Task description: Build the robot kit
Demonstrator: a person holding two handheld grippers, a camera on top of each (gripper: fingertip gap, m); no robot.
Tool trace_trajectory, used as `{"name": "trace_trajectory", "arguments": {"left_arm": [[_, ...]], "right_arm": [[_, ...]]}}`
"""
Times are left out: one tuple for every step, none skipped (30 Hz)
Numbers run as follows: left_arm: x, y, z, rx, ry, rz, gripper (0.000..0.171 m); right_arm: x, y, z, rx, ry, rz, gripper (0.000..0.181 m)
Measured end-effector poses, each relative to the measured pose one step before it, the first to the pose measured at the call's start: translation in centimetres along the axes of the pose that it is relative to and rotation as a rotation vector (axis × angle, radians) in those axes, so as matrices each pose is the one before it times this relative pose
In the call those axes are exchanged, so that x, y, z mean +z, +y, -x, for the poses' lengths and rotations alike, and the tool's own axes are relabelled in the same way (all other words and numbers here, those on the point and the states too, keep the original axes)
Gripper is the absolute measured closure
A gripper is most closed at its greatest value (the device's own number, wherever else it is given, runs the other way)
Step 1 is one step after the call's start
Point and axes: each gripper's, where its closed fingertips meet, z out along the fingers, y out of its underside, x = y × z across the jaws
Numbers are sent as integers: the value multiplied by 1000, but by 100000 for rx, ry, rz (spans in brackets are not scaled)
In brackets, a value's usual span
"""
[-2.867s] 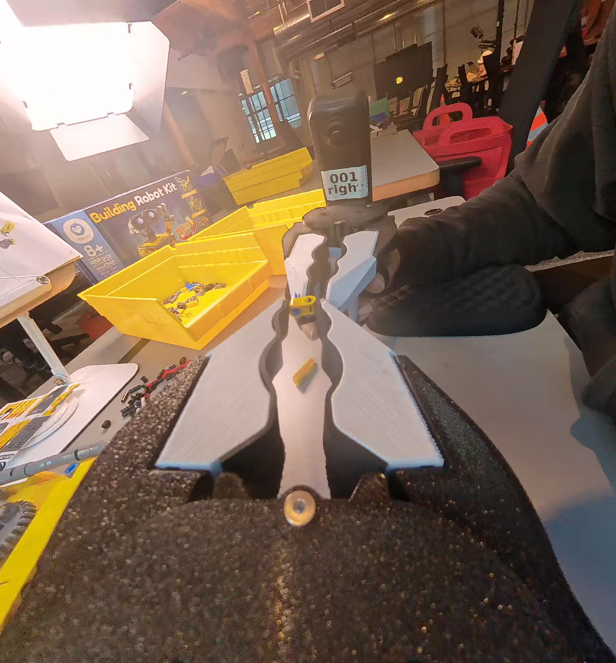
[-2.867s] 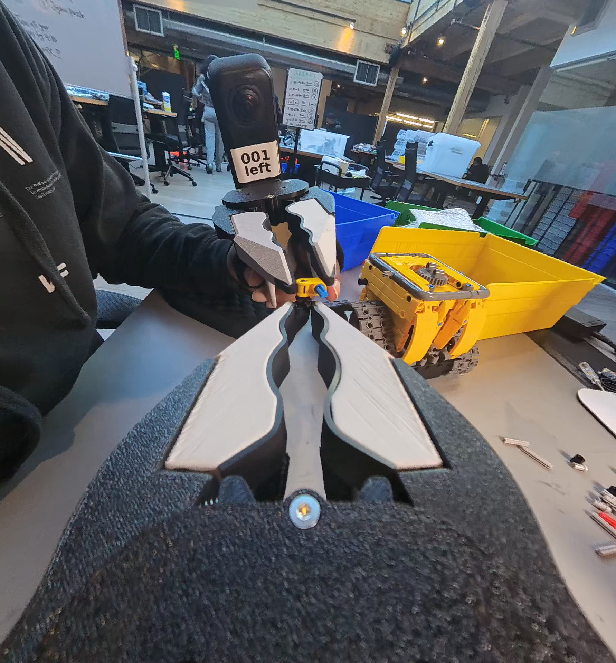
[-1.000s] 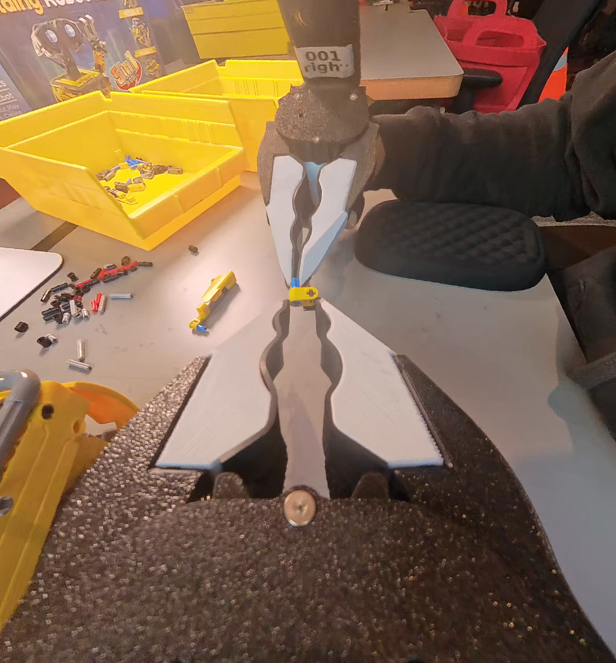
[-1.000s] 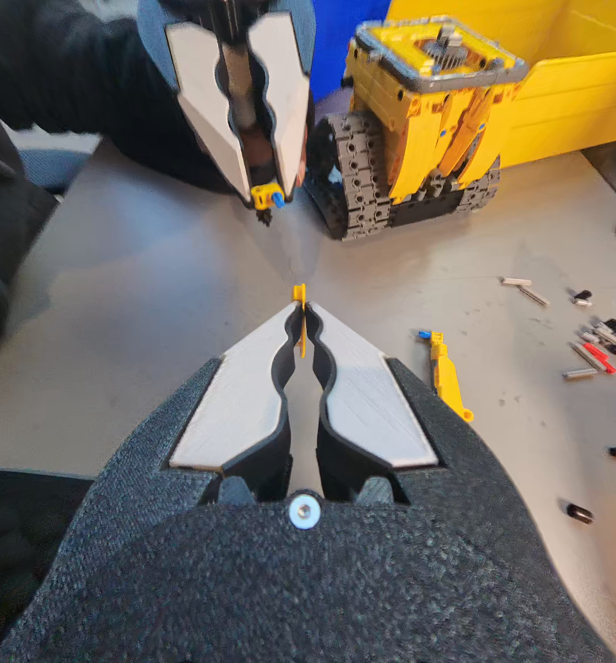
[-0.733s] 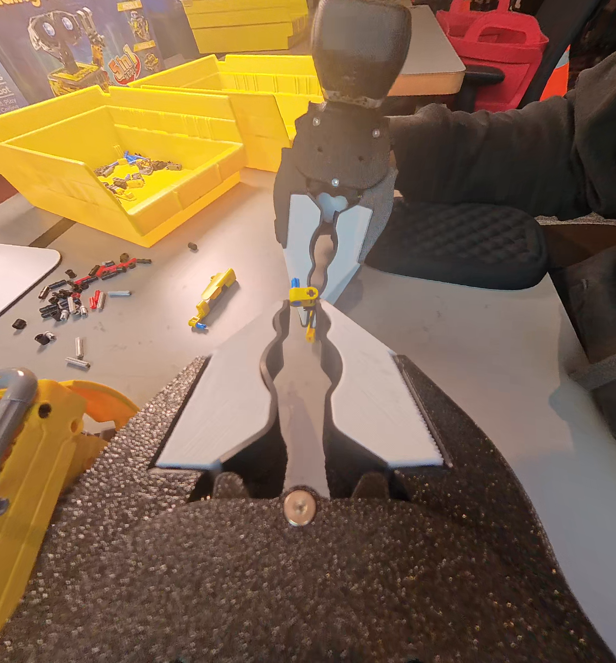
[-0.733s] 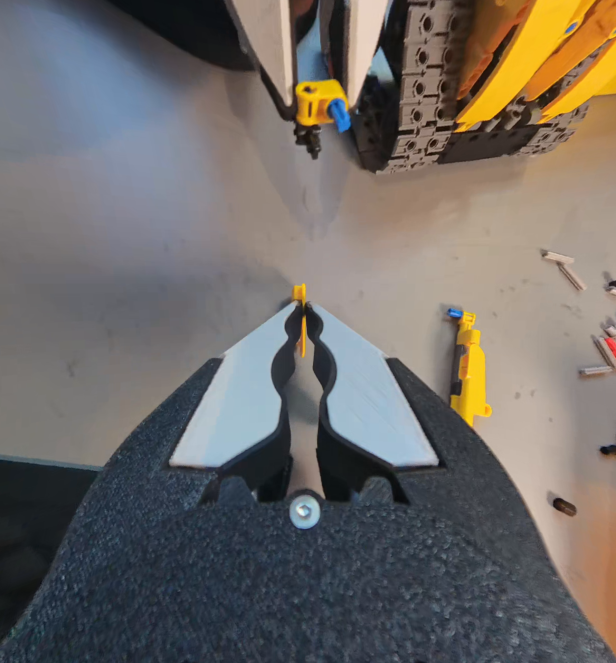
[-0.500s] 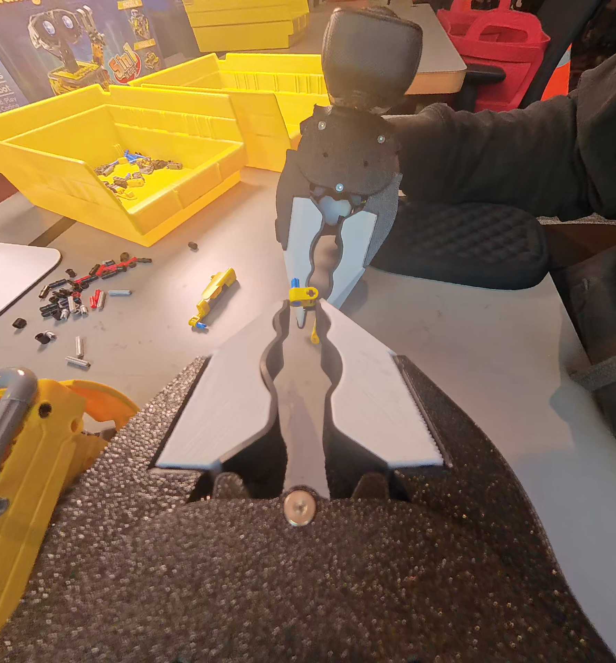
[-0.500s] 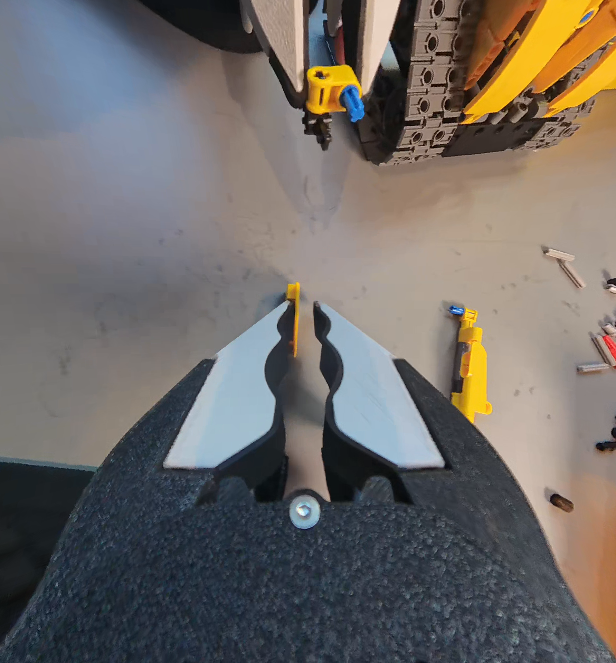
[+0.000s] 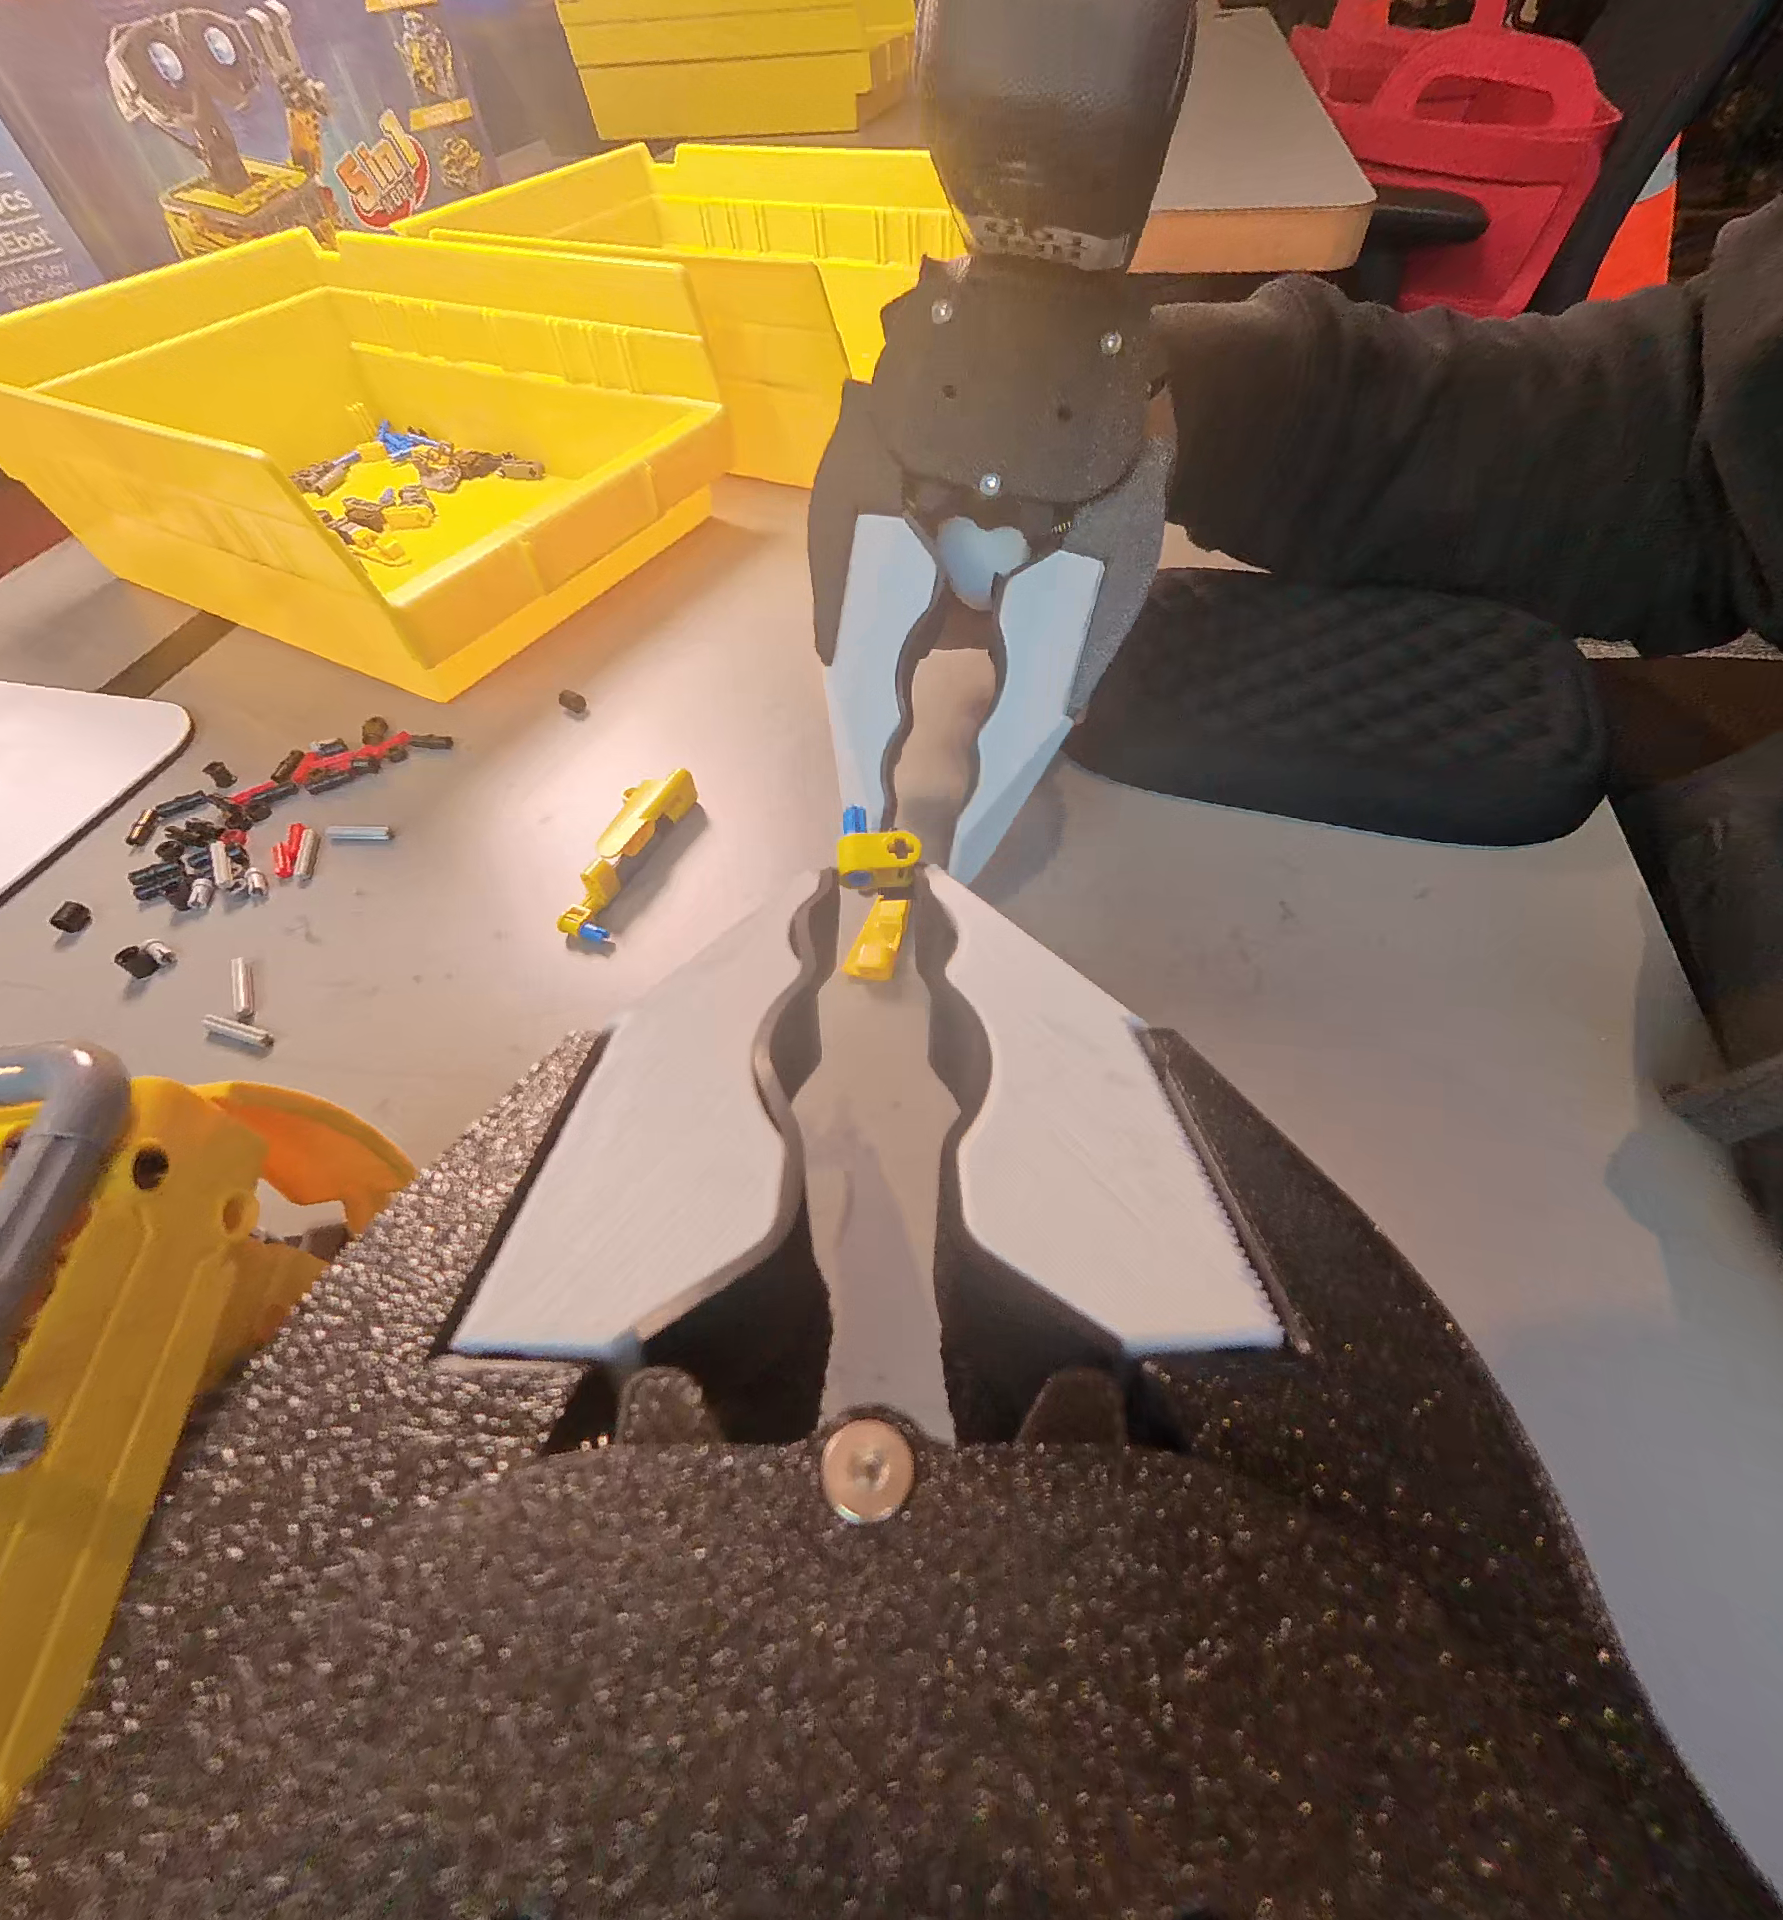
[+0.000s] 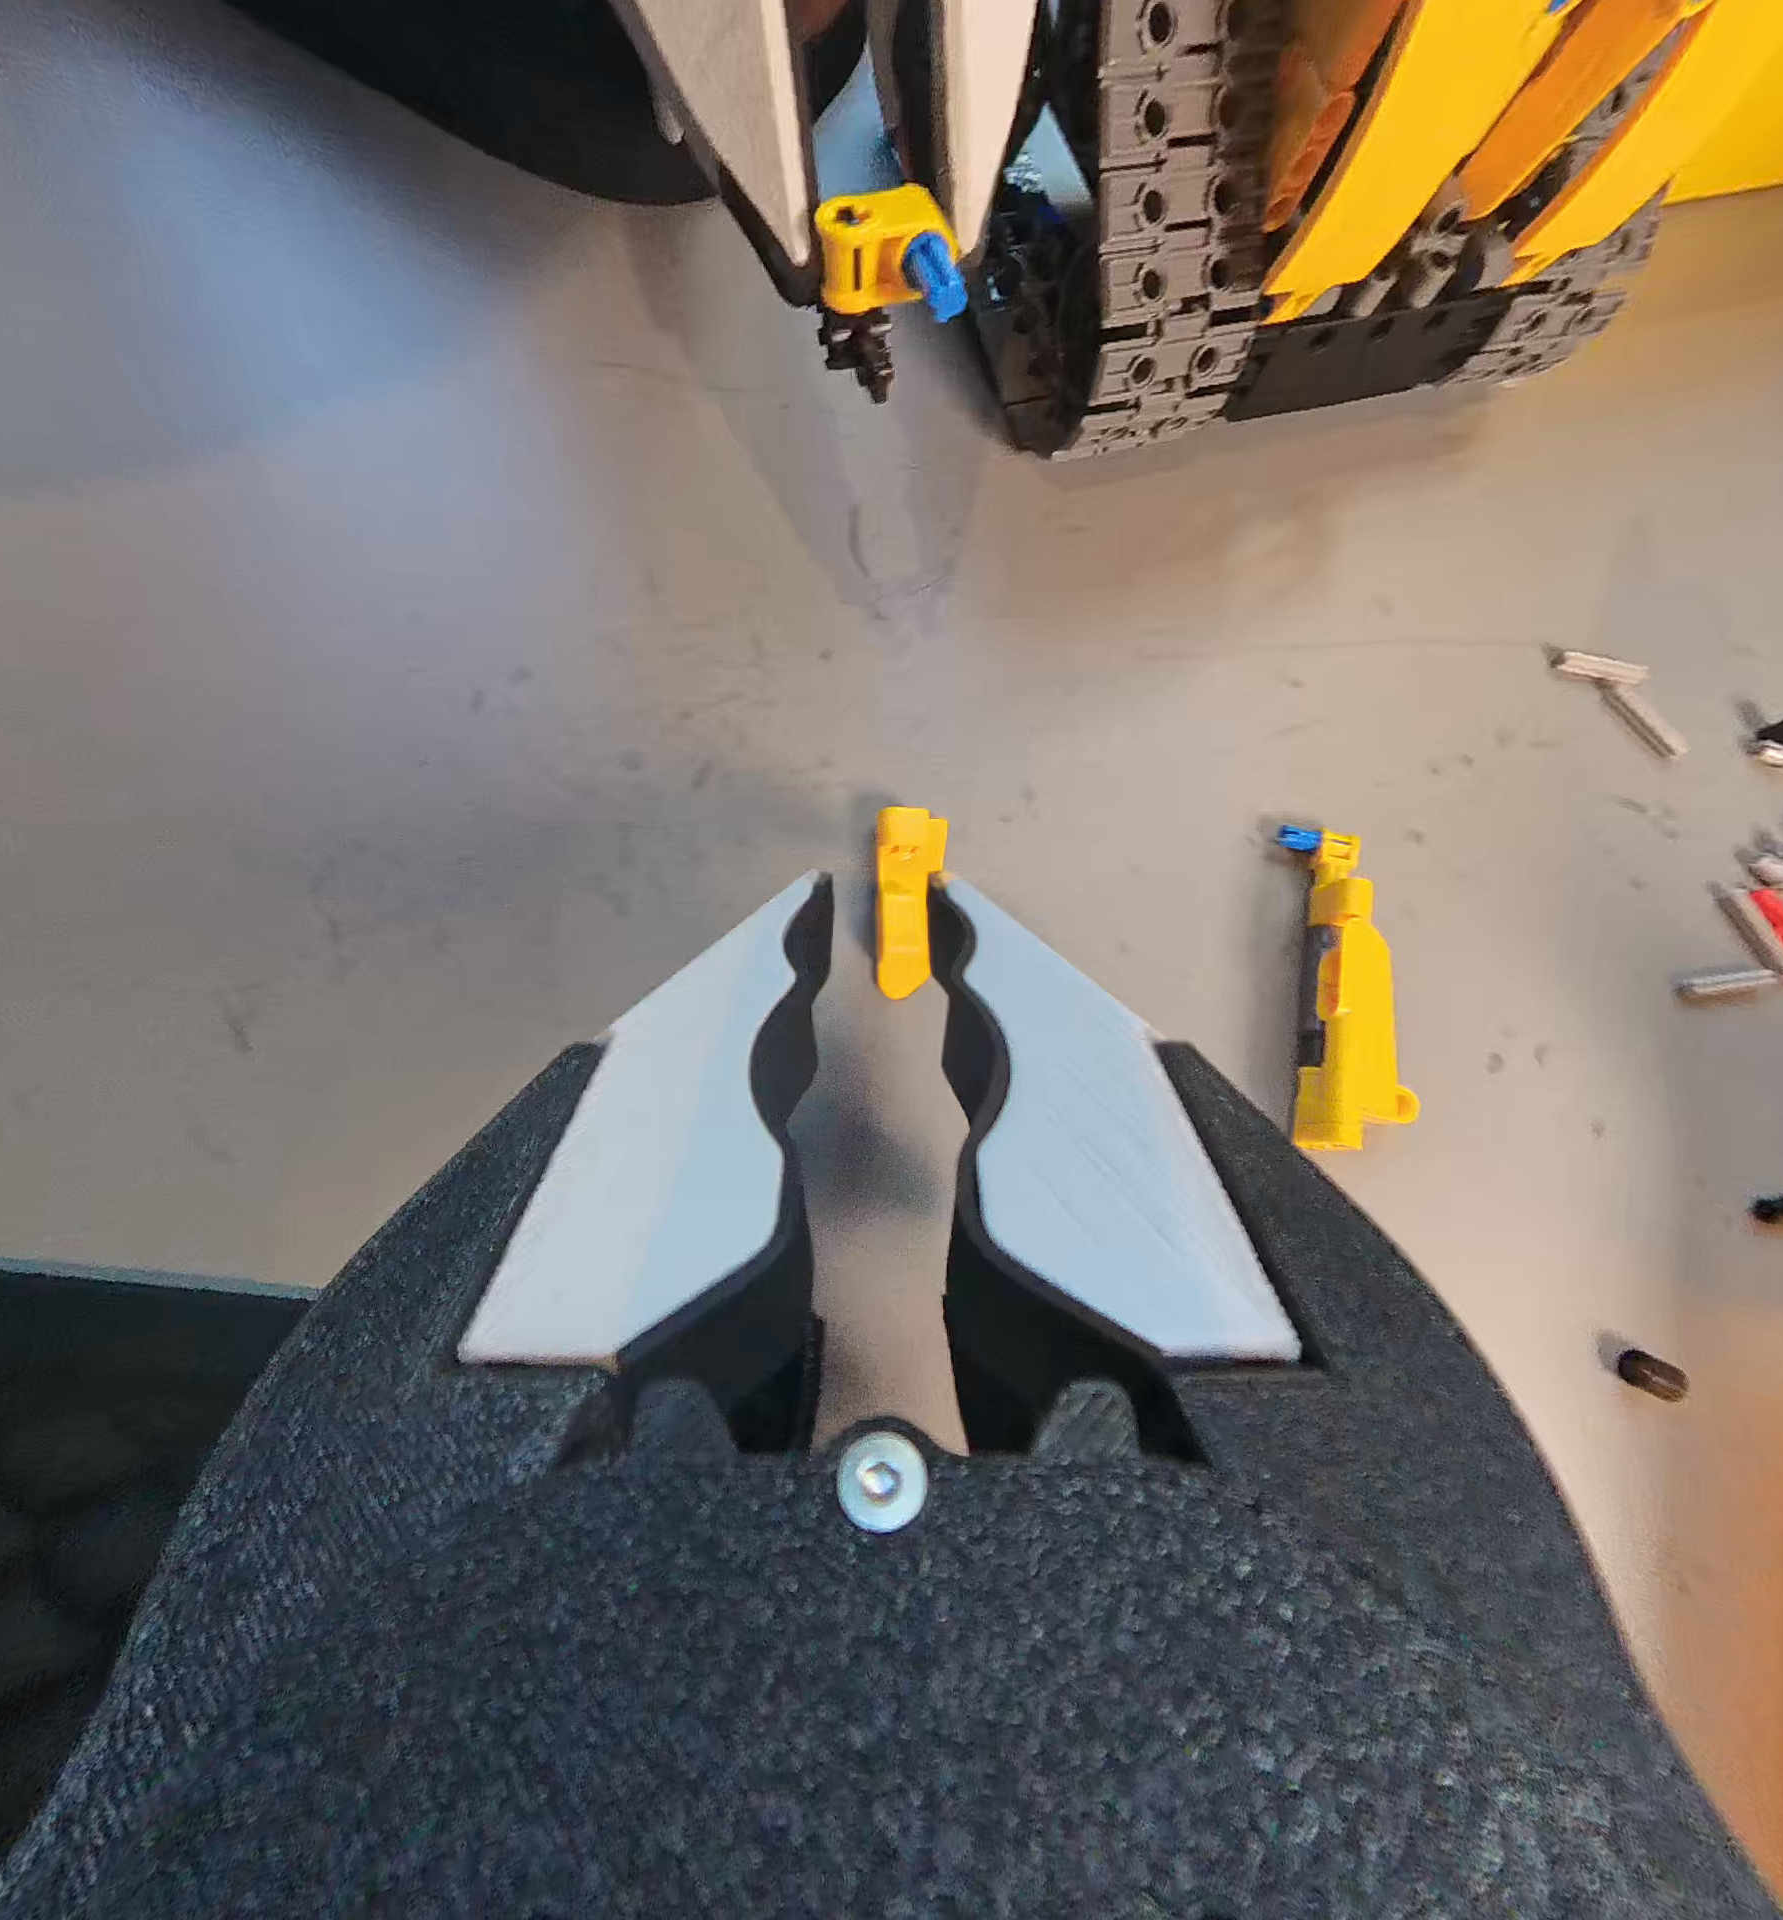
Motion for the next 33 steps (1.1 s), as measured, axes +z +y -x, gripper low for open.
{"name": "trace_trajectory", "arguments": {"left_arm": [[8, 11, -2, 48, -16, 29, 159], [9, 21, -10, -31, 58, 113, 159], [19, 26, -1, -50, 31, 100, 159], [11, 16, 2, -33, 74, 75, 159], [7, 7, -13, -6, 95, 86, 159], [6, 14, -5, 73, 22, 56, 159], [11, 17, -20, 118, 0, 103, 159], [18, 14, -23, 127, 80, 95, 159], [20, 36, -10, 67, 8, 199, 159], [23, 31, -2, -86, 76, 143, 159], [17, 14, 13, -188, 69, 63, 159], [-13, -12, 28, -200, 1, -78, 159], [-20, -21, 31, -275, 36, -182, 159], [-25, -37, 26, -251, 30, -242, 159], [-40, -40, 22, -147, -46, -302, 159], [-43, -34, 3, -78, 20, -251, 159], [-24, -27, -7, 64, -27, -117, 159], [-14, 2, 3, 275, -135, 81, 159], [7, 36, 2, 364, -179, 264, 159], [21, 46, 7, 217, -84, 289, 159], [7, 23, -6, 49, -30, 140, 159], [1, -1, -13, 0, 96, -8, 159], [-5, -1, -1, -96, 108, -34, 159], [10, 8, 3, -128, 67, -7, 159], [8, 7, -8, -53, 141, 72, 159], [20, 26, -15, 34, 74, 103, 159], [12, 14, -21, 119, 11, 85, 159], [4, 4, -16, 188, -36, 66, 159], [6, 15, -7, 114, -44, 72, 159], [28, 15, -8, 40, 40, 126, 159], [19, 21, -10, 13, 87, 149, 159], [28, 31, -13, 24, 67, 181, 159], [28, 31, -25, 82, 77, 183, 159]], "right_arm": [[200, 150, 247, -695, -873, 1175, 163], [207, 113, 113, -839, -73, 965, 163], [210, 115, -42, -193, 560, 938, 163], [116, -30, -190, 623, 1034, -66, 164], [29, 9, -130, 1373, 208, 99, 165], [-24, 25, -144, 1565, 102, 72, 167], [-48, 61, -202, 1583, 474, 44, 170], [-34, 64, -186, 1856, 249, 51, 173], [-29, 54, -243, 2422, 56, 142, 176], [-23, 38, -171, 2828, -963, 383, 176], [-34, 29, -114, 2410, -1439, 634, 176], [-48, 29, -70, 2020, -1743, 950, 176], [-95, -34, 107, 2130, -2901, 733, 178], [-238, -268, 366, 2510, -4550, -747, 180], [-319, -264, 568, 2971, -5776, -758, 181], [-310, -102, 421, 2384, -4299, 175, 181], [-238, 93, 101, 806, -1805, 1378, 180], [-155, 105, -268, -1196, 1368, 1190, 180], [-49, 194, -65, -1990, 935, 1505, 176], [37, 211, 219, -1557, -448, 1450, 171], [68, 70, 304, -688, -707, 293, 172], [103, 1, 134, 602, -104, -572, 174], [129, 126, -48, 1731, 383, -112, 174], [106, 314, -294, 1379, 1432, 850, 173], [28, 259, -235, -867, 1796, 538, 170], [-73, 15, 147, -2742, 396, -624, 168], [-169, -344, 290, -4352, 602, -2415, 166], [-220, -474, 185, -5000, 1801, -2795, 165], [-166, -86, 84, -4722, 2004, -90, 163], [-81, 295, -122, -3786, 2390, 2185, 163], [2, 422, -128, -2288, 1358, 2529, 163], [61, 429, -181, -911, 836, 2069, 163], [146, 433, -84, 62, -643, 1750, 163]]}}
